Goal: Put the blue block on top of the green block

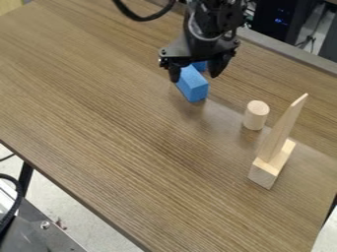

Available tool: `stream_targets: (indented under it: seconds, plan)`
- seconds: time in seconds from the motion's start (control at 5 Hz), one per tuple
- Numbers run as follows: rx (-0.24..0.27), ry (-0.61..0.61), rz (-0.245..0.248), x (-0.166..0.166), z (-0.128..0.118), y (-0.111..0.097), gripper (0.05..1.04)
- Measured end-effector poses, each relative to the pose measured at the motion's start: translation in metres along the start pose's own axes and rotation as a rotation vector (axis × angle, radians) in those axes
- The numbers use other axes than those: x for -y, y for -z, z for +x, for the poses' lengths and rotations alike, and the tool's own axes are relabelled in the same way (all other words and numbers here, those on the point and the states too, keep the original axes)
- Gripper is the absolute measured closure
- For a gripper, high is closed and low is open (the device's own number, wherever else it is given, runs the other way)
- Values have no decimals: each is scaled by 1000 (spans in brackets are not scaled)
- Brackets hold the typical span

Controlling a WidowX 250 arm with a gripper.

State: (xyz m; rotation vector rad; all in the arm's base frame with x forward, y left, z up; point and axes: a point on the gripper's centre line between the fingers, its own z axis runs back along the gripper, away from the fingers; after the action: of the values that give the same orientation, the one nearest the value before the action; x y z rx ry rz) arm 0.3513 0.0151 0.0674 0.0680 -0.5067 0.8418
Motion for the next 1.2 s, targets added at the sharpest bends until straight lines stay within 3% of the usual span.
stream_targets:
  seconds: [0.2, 0.6, 0.8, 1.0, 1.2]
  plan:
    - [2, -22, -9, 9, 6, 0, 84]
    - [-34, 4, 93, 1, -2, 24, 84]
    - [-72, 19, 121, -1, -8, 33, 133]
    - [-69, 34, 95, 1, -5, 35, 422]
    - [-54, 39, 67, 2, -2, 30, 505]
